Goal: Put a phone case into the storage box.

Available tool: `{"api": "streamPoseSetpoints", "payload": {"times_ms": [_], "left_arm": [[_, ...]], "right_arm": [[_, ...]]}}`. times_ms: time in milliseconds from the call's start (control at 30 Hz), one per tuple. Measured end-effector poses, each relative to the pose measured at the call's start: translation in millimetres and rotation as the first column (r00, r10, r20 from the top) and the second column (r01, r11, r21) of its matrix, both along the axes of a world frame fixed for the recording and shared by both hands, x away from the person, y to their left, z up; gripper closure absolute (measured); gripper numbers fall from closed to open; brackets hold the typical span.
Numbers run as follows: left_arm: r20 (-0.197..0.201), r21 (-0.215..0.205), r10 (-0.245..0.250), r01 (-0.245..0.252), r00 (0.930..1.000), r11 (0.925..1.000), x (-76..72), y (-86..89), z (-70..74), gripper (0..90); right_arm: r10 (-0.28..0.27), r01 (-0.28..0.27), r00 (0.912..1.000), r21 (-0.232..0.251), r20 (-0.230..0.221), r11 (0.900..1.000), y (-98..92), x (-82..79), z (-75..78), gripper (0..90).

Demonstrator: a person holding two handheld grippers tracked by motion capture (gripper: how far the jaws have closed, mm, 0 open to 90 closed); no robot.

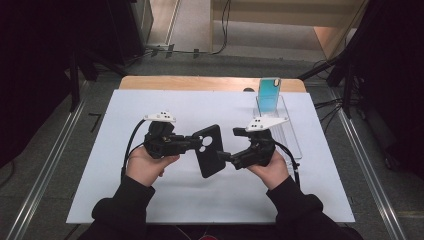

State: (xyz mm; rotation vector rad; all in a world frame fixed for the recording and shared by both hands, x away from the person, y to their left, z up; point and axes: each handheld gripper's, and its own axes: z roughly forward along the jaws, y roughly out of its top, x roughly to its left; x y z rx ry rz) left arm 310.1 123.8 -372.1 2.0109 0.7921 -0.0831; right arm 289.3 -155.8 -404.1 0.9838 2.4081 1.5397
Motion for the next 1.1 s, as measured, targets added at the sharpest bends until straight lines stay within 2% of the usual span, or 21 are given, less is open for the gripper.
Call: {"api": "streamPoseSetpoints", "payload": {"times_ms": [133, 233, 300, 400, 567, 700, 900, 1100], "left_arm": [[-0.010, 0.017, 0.037, -0.037, 0.9993, 0.9992, 0.4, -0.2, 1.0, 77.3], [-0.001, 0.037, 0.057, -0.057, 0.9984, 0.9977, -0.4, -1.8, 1.1, 77.3], [-0.004, 0.037, 0.071, -0.071, 0.9974, 0.9968, -0.8, -2.8, 0.8, 77.3], [-0.016, 0.039, 0.091, -0.090, 0.9958, 0.9952, -1.0, -4.5, 0.4, 77.3], [-0.002, 0.050, 0.131, -0.130, 0.9914, 0.9902, -3.9, -8.9, -0.5, 77.3], [-0.006, 0.043, 0.136, -0.136, 0.9907, 0.9898, -5.8, -13.2, -2.4, 77.3], [-0.008, 0.052, 0.129, -0.128, 0.9917, 0.9904, -8.3, -19.4, -4.7, 77.3], [-0.016, 0.045, 0.132, -0.131, 0.9911, 0.9904, -9.1, -23.5, -7.2, 77.2]], "right_arm": [[-0.031, 0.031, 0.9994, -0.015, -0.016, 0.999, 8.6, -3.6, -4.1, 0.0], [-0.058, 0.057, 0.9983, -0.034, -0.006, 0.998, 15.5, -6.5, -7.6, 0.0], [-0.084, 0.084, 0.9965, -0.041, -0.001, 0.996, 19.3, -7.8, -9.8, 0.0], [-0.109, 0.108, 0.9939, -0.044, -0.021, 0.993, 24.2, -7.9, -12.7, 0.0], [-0.145, 0.144, 0.9893, -0.064, -0.013, 0.988, 32.1, -10.0, -14.8, 0.0], [-0.167, 0.167, 0.9859, -0.071, 0.017, 0.983, 38.4, -11.8, -15.2, 0.0], [-0.185, 0.184, 0.9828, -0.074, -0.003, 0.980, 47.3, -10.5, -18.6, 0.0], [-0.211, 0.211, 0.9775, -0.075, 0.005, 0.975, 50.2, -9.4, -19.7, 0.0]]}}
